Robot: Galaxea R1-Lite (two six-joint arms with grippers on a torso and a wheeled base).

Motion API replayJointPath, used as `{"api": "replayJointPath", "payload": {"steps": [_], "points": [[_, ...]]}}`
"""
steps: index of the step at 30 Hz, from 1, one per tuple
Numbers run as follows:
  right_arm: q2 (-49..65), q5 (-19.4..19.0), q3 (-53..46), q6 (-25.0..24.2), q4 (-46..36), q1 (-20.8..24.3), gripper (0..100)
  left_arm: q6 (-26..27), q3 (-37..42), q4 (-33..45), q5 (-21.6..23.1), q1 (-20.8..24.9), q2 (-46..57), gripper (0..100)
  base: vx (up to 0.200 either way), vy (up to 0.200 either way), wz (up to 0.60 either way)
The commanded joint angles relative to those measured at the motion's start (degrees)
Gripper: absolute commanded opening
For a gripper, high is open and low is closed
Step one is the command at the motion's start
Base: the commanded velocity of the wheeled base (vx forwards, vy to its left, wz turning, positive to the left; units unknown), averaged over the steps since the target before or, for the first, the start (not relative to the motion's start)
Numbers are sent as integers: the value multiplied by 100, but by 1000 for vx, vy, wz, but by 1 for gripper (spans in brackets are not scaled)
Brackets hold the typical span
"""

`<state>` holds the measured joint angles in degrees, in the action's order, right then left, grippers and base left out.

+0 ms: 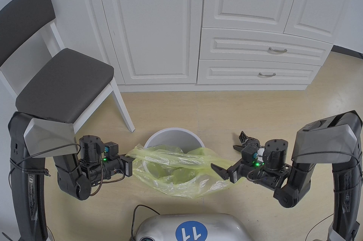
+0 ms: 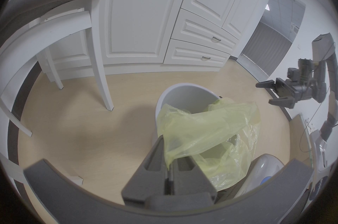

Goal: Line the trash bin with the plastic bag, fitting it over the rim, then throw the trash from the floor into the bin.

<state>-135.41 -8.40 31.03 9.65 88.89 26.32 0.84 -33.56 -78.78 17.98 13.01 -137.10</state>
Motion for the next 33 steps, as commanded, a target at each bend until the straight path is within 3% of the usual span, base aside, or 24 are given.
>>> {"api": "replayJointPath", "payload": {"steps": [1, 10, 11, 23, 33], "points": [[112, 875, -79, -95, 111, 1016, 100, -5, -19, -129, -5, 0, -230, 0, 0, 0, 0], [-161, 981, 114, -87, 111, 1095, 100, -5, -37, -129, -5, -9, -274, 0, 0, 0, 0], [-266, 989, 202, -87, 111, 1095, 100, 4, -28, -138, -5, -9, -274, 100, 0, 0, 0], [-706, 998, 844, -95, -12, 690, 100, -5, -37, -138, 4, -26, -265, 100, 0, 0, 0], [-1145, 1156, 1301, -271, -65, 629, 100, -5, -10, -147, 4, -9, -247, 100, 0, 0, 0]]}}
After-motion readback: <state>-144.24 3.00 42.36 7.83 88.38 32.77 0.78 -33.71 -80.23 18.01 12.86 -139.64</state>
